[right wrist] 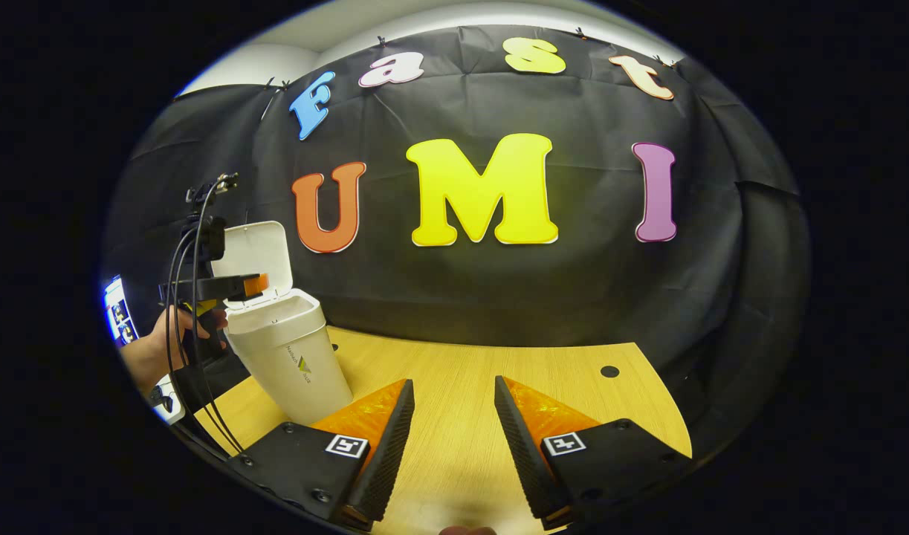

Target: Press the lid of the desktop garbage bin to open it, pick up the crumpled paper on the desktop and throw it into the bin, then pick up the pop can on the desktop and drop it into the bin, and finally close the garbage bin lid.

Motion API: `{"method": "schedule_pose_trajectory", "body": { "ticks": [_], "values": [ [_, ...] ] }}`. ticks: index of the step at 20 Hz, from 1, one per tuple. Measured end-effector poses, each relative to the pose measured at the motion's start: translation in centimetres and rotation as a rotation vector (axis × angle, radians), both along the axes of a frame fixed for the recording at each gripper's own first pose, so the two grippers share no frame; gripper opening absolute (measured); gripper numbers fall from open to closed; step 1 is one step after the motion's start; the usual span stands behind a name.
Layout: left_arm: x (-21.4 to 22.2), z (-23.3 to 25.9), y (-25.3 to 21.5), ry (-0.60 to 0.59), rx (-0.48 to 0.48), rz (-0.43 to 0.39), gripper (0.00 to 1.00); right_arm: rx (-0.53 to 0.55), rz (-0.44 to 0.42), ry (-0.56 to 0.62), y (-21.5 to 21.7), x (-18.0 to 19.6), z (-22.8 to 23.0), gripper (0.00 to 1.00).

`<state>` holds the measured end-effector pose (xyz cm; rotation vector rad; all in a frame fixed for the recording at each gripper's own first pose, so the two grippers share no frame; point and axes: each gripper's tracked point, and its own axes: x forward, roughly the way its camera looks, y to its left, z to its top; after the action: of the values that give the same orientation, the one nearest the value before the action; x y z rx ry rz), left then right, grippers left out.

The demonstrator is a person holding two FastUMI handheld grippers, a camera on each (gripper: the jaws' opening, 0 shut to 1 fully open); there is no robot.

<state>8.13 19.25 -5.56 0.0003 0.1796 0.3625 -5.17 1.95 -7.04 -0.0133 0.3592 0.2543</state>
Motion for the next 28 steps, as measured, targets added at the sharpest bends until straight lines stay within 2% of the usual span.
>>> {"method": "schedule_pose_trajectory", "body": {
  "ticks": [6,10,12,16,19,22,28],
  "values": [
    [2.1,7.8,0.1,-0.121,0.017,0.086,0.9,0.02,-0.039,-0.019,-2.5,0.4,1.3,0.7],
    [2.9,13.5,2.9,-0.186,0.044,0.233,0.9,0.01,-0.062,-0.047,-4.5,0.8,2.7,0.7],
    [3.1,15.0,4.4,-0.199,0.029,0.311,0.9,0.012,-0.07,-0.058,-5.4,1.1,3.5,0.7],
    [3.4,15.1,7.4,-0.187,-0.016,0.46,0.9,0.022,-0.093,-0.065,-6.8,1.5,4.0,0.7],
    [4.9,14.2,8.9,-0.109,-0.01,0.521,0.92,0.048,-0.108,-0.034,-7.1,1.7,3.2,0.7],
    [5.7,12.1,9.5,-0.032,-0.041,0.565,0.93,0.066,-0.122,-0.018,-7.4,1.9,2.9,0.7],
    [5.6,10.0,9.8,0.024,-0.091,0.59,0.93,0.086,-0.125,0.009,-7.4,2.4,2.1,0.7]
  ]
}}
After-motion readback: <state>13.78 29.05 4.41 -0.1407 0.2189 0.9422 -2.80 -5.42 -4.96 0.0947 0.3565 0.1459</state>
